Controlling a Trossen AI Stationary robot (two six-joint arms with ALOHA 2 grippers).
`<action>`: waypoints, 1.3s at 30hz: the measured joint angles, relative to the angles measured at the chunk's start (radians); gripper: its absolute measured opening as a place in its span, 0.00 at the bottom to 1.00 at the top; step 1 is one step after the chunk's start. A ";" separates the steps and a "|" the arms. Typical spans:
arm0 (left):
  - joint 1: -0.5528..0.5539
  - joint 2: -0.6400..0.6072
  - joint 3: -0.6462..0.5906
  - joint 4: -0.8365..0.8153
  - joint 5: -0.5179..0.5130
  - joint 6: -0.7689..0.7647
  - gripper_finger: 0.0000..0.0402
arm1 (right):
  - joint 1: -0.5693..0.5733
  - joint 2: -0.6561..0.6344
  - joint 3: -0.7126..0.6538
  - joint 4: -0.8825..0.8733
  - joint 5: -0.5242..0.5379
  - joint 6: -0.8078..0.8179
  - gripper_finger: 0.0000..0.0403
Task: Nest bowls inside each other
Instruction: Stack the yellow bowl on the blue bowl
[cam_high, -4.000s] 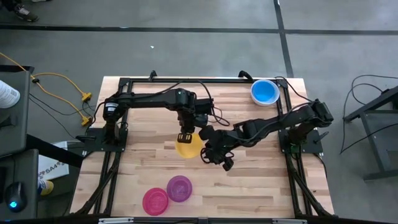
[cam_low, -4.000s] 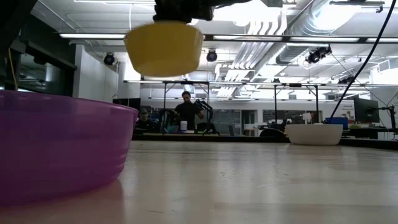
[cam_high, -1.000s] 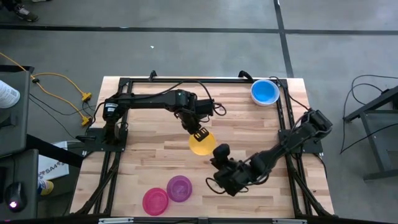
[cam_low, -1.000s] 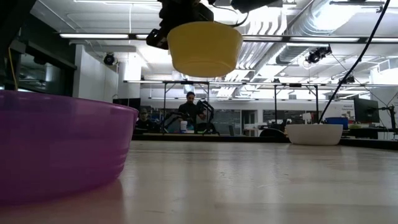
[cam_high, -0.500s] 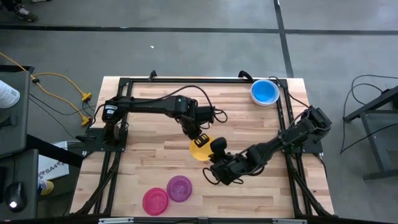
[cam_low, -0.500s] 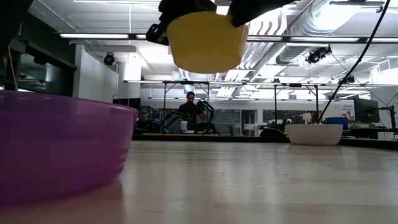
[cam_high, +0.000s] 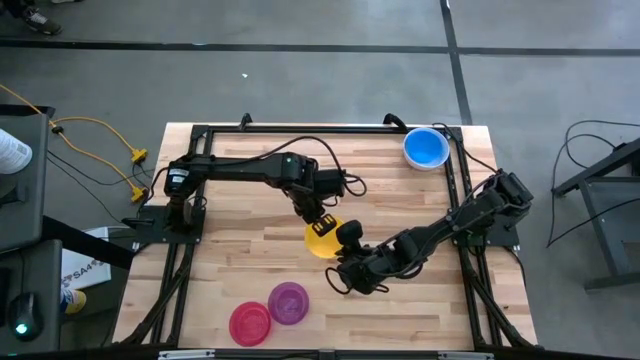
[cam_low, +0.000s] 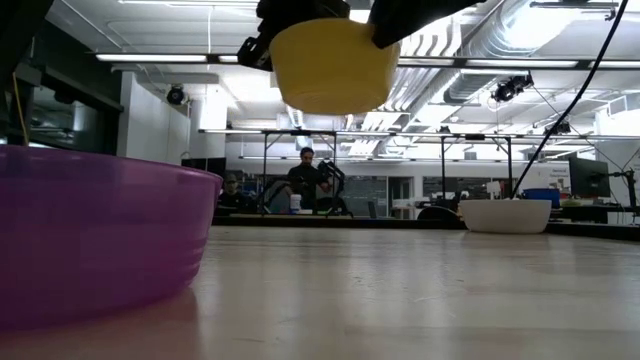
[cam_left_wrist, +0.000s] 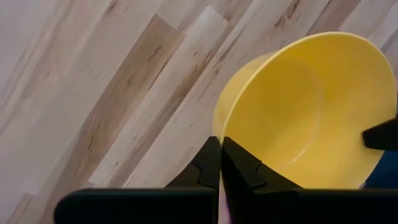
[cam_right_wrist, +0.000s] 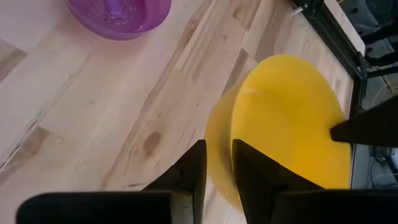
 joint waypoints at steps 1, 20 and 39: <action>0.000 0.000 0.006 0.003 0.002 0.002 0.00 | -0.001 0.000 0.000 0.001 -0.005 0.000 0.17; 0.001 0.000 0.024 0.007 0.056 0.006 0.06 | -0.006 0.001 0.000 -0.011 -0.076 -0.028 0.01; 0.001 0.000 0.023 0.053 0.084 0.137 0.19 | -0.005 0.001 0.000 -0.028 -0.204 -0.006 0.01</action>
